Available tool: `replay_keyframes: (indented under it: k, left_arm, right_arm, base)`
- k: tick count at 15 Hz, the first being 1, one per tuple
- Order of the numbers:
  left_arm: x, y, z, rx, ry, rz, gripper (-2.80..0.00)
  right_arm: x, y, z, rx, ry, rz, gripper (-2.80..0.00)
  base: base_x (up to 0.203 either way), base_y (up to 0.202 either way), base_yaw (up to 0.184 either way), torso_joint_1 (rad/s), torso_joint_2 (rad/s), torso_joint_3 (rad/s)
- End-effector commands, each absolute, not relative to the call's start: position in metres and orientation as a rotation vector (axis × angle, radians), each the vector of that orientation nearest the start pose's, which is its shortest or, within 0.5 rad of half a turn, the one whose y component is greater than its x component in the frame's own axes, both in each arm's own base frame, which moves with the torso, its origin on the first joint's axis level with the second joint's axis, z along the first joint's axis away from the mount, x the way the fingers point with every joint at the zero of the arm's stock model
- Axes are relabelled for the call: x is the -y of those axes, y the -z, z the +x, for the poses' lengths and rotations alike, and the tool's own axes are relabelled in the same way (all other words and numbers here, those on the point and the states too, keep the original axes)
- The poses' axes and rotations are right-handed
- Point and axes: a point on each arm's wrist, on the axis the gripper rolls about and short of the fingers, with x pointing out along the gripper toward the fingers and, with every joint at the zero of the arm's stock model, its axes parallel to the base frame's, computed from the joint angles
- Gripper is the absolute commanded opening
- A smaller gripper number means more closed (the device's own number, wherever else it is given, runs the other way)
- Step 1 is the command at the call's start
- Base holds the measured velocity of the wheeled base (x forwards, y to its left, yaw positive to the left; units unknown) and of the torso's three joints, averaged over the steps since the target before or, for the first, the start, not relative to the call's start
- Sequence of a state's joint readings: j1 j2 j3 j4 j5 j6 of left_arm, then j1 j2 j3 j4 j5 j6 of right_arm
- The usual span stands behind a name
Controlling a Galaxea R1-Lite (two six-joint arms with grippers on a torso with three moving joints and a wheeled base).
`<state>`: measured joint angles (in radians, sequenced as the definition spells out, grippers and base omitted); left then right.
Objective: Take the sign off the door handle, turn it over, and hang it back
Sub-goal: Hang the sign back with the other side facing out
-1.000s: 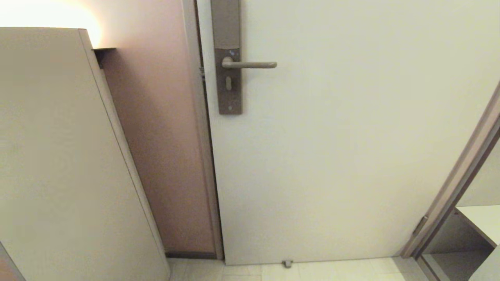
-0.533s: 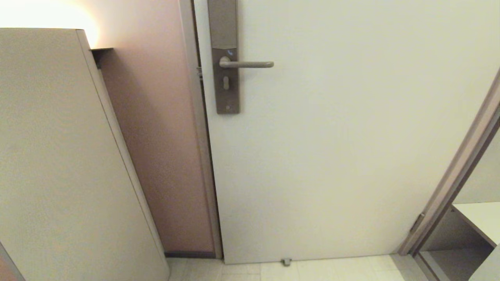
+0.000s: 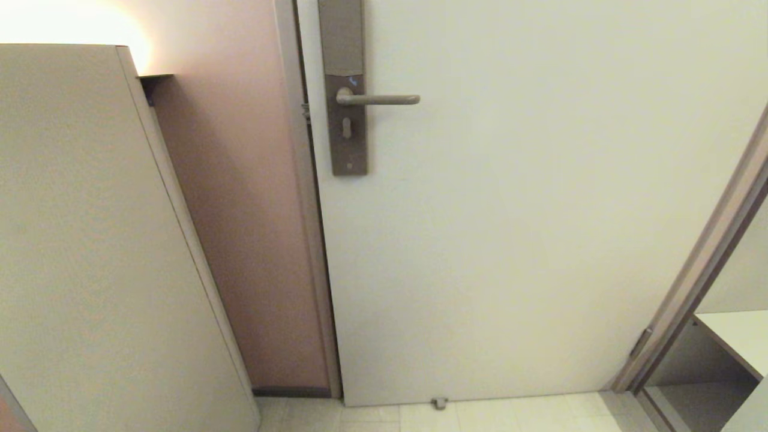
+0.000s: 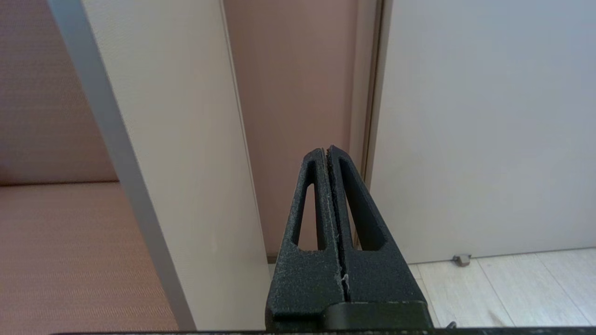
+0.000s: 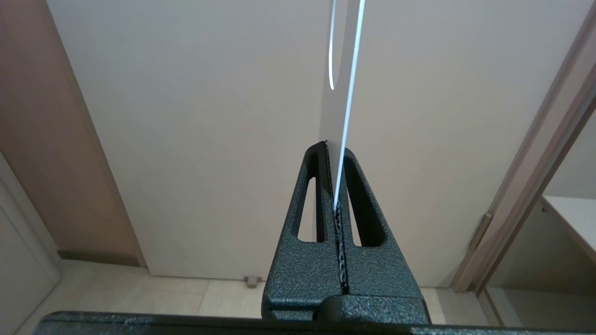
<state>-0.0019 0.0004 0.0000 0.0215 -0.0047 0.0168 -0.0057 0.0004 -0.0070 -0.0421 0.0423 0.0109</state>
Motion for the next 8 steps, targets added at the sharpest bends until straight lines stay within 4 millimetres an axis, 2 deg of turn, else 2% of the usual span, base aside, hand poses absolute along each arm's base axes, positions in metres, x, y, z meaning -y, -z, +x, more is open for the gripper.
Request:
replay_keyframes:
  k: [1, 6, 8]
  left_arm:
    - [0.0, -0.0733, -0.0228, -0.021, 0.008, 0.017, -2.8]
    - [0.0001, -0.0733, -0.0228, -0.021, 0.007, 0.017, -2.8]
    - [0.0001, -0.0733, -0.0228, -0.021, 0.006, 0.017, -2.8]
  right_arm:
    - [-0.0011, -0.0821, -0.0236, 0.049, -0.037, 0.01, -2.8]
    - [-0.0017, -0.0834, -0.0261, -0.006, -0.062, 0.011, -2.8]
    - [-0.0039, -0.0881, -0.0279, -0.021, -0.162, 0.013, -2.8]
  base:
    - [0.0, 0.0, 0.0, 0.0, 0.0, 0.0]
    - [0.0, 0.0, 0.0, 0.0, 0.0, 0.0]
    - [0.0, 0.0, 0.0, 0.0, 0.0, 0.0]
